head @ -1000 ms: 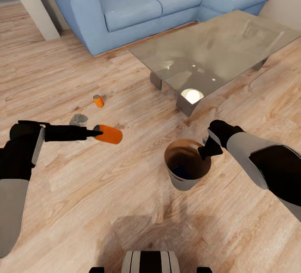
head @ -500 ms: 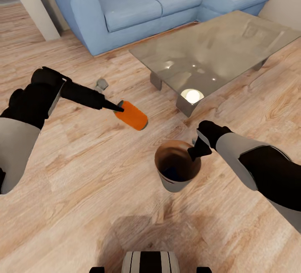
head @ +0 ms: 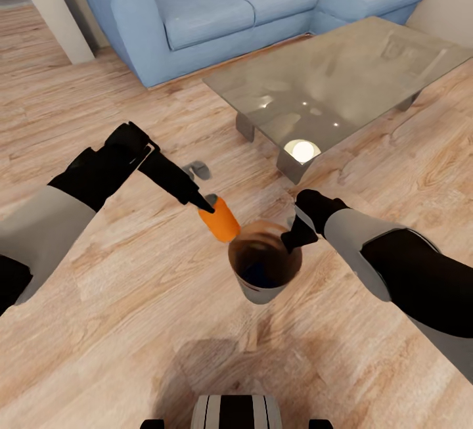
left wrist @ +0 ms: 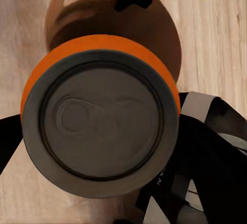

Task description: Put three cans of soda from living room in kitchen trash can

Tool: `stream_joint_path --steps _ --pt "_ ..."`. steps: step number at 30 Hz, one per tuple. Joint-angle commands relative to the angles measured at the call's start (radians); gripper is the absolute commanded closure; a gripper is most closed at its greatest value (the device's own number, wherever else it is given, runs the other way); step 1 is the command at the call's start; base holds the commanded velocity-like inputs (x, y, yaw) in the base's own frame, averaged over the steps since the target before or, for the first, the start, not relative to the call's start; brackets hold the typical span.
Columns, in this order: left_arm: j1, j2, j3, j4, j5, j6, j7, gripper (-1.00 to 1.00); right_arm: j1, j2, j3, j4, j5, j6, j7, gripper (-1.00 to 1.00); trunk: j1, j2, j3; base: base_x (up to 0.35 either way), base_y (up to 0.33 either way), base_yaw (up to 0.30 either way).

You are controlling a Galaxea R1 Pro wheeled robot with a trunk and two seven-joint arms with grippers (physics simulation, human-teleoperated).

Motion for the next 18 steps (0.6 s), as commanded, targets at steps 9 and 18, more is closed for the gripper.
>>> stream_joint_path --steps 9,18 --pt "0.003 -0.066 -0.008 -0.004 -0.008 0.0 0.0 1.0 -0.002 0.033 -0.017 0.0 -0.017 0.002 0.001 1.0 0.0 0.0 0.0 0.0 0.0 0.0" --pt "0.022 -0.18 -0.037 0.003 -0.168 0.0 0.0 1.0 -0.003 0.052 -0.022 -0.015 -0.016 0.002 -0.002 1.0 0.0 0.0 0.0 0.0 0.0 0.0"
